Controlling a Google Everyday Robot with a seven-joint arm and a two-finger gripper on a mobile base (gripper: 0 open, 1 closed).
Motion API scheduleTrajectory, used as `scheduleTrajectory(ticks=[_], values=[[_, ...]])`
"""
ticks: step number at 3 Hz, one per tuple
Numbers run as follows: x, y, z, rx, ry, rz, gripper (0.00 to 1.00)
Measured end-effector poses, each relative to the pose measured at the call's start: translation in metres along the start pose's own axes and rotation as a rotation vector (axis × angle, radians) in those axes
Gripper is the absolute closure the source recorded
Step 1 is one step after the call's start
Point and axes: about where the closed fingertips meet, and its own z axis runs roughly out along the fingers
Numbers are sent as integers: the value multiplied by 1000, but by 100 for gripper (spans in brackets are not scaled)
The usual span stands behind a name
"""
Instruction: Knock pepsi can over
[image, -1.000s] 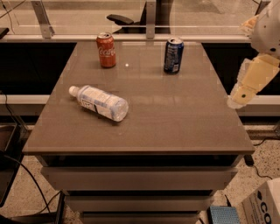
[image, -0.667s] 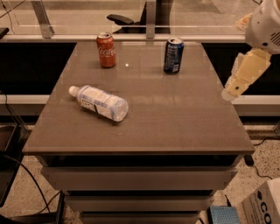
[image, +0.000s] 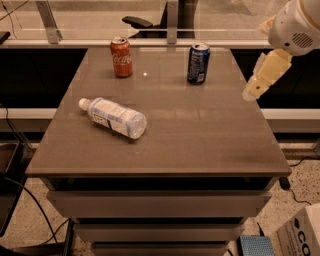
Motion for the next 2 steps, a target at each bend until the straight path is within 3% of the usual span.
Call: scheduleTrajectory(ticks=[2], values=[[4, -46, 33, -3, -51, 50, 0]])
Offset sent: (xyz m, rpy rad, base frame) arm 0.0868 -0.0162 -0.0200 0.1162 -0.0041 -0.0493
